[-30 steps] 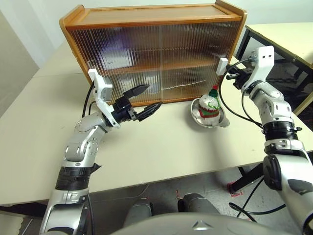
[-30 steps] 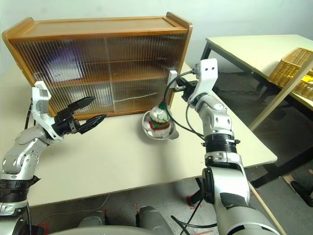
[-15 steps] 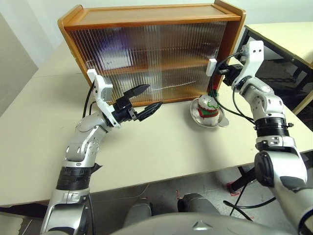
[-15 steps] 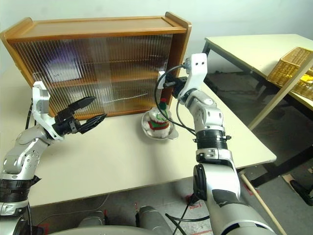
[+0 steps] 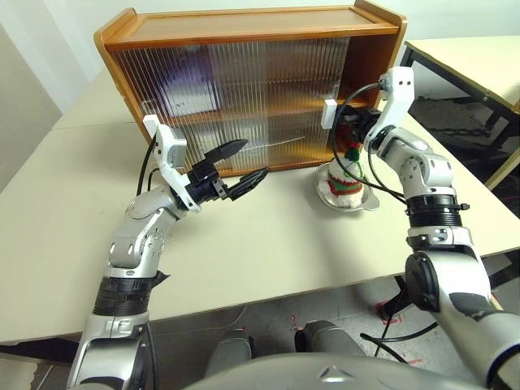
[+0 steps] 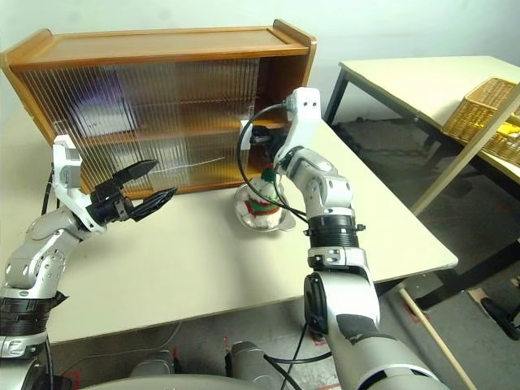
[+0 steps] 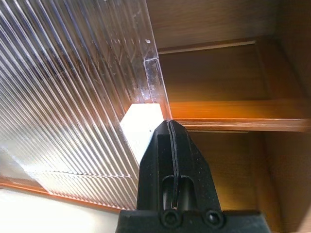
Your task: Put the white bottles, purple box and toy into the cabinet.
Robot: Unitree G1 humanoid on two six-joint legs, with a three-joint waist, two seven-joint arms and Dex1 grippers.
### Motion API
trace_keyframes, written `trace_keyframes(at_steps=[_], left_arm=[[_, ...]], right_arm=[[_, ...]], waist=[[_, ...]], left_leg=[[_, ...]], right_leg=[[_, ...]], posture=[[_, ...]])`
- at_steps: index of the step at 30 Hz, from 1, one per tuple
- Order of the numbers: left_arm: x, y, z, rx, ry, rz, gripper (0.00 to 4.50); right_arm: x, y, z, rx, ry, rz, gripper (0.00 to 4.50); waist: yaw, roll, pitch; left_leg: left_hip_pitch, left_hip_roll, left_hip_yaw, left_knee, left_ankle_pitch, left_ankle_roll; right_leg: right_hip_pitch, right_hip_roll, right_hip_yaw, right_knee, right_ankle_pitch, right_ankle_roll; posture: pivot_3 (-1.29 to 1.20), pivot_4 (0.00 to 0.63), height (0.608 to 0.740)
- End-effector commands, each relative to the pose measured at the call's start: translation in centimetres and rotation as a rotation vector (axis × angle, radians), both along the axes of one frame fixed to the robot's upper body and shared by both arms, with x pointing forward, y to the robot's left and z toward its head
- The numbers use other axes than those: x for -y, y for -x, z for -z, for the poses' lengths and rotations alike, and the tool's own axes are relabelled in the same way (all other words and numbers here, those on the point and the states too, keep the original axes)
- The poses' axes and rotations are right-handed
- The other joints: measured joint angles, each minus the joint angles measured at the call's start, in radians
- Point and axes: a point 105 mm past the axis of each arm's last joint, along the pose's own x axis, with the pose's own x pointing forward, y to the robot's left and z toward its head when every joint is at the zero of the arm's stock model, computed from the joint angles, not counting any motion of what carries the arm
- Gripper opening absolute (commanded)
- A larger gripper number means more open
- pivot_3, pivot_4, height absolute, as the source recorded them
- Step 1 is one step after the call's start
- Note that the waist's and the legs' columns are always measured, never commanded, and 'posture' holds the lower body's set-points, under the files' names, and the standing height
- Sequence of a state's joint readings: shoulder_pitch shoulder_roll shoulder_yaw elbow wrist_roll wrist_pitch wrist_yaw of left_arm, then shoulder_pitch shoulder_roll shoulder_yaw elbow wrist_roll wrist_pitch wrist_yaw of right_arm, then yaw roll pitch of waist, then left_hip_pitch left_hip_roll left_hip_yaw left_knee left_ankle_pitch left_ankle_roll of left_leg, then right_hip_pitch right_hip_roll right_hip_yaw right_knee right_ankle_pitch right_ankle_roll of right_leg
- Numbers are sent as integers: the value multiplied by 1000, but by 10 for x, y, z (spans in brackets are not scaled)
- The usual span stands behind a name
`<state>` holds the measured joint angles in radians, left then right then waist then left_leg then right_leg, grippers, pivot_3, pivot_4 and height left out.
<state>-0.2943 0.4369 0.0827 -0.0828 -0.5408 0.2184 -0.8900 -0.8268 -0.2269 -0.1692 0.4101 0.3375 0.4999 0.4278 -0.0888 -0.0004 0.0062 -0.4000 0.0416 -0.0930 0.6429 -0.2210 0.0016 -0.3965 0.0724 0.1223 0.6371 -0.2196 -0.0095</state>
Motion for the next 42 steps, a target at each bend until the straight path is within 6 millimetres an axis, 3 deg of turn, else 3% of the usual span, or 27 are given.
trace_keyframes(at_steps=[1, 28, 42], left_arm=[[-2, 0, -3, 12, -4, -8, 4500], [0, 0, -4, 21, -2, -17, 4500], [1, -2, -4, 22, 3, -10, 4500]], right_arm=[[-16, 2, -1, -6, 8, -37, 22], [-101, 1, 3, -25, -39, -206, 22], [-106, 3, 2, -20, -46, -218, 22]], waist=[[0, 0, 0], [1, 0, 0], [1, 0, 0]], left_leg=[[0, 0, 0, 0, 0, 0], [-3, 0, -3, -1, 0, 0], [-3, 0, -3, -2, 0, 0]], right_leg=[[0, 0, 0, 0, 0, 0], [-6, 1, 0, 1, 6, -11], [-8, 1, 0, 2, 7, -14]], posture=[[-104, 0, 740], [-85, 0, 740], [-91, 0, 740]])
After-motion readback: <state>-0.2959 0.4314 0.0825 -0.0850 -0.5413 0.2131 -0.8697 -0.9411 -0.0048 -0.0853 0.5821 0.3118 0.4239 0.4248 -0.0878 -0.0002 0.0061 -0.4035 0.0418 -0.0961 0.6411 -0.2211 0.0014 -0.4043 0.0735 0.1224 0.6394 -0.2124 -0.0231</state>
